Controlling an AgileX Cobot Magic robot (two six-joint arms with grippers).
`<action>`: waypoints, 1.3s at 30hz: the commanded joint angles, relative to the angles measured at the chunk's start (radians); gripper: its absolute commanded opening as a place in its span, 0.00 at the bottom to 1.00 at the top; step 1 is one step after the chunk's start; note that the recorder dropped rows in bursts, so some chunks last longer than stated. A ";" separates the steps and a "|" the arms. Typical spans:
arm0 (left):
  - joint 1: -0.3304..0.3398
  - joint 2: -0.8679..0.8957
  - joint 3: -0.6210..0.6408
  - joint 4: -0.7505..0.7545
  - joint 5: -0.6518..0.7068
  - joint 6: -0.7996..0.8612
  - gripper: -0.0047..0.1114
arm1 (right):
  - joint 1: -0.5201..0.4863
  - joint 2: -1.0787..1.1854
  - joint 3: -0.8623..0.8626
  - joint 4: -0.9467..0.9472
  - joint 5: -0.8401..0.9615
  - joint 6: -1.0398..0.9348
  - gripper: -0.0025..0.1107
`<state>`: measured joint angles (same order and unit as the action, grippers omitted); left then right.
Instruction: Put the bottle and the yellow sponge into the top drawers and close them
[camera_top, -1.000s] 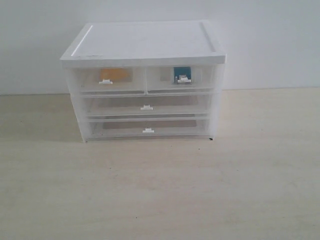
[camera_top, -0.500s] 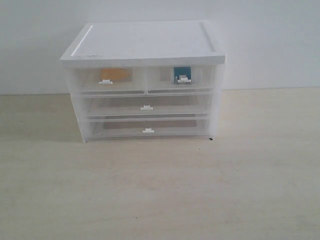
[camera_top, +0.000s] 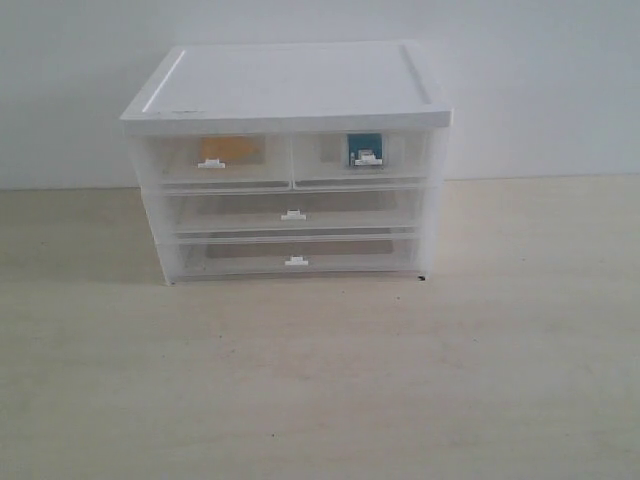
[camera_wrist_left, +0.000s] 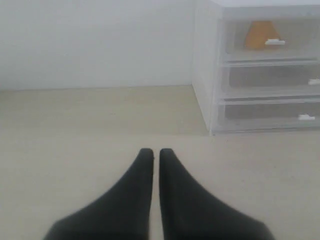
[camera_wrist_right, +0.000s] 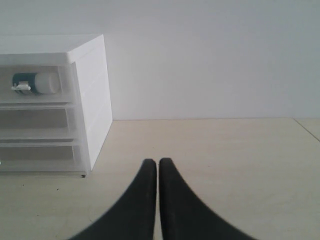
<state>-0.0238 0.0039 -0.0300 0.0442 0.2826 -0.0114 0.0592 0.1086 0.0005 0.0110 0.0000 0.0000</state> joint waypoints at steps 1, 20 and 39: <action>0.003 -0.004 0.030 -0.011 -0.030 0.011 0.08 | -0.009 -0.005 0.000 0.002 0.000 -0.007 0.02; 0.003 -0.004 0.030 -0.015 0.008 0.011 0.08 | -0.009 -0.005 0.000 0.002 0.000 -0.007 0.02; 0.003 -0.004 0.030 -0.015 0.002 0.011 0.08 | -0.009 -0.005 0.000 0.002 0.000 -0.007 0.02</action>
<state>-0.0238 0.0039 -0.0035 0.0381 0.2872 0.0000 0.0592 0.1086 0.0005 0.0110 0.0000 0.0000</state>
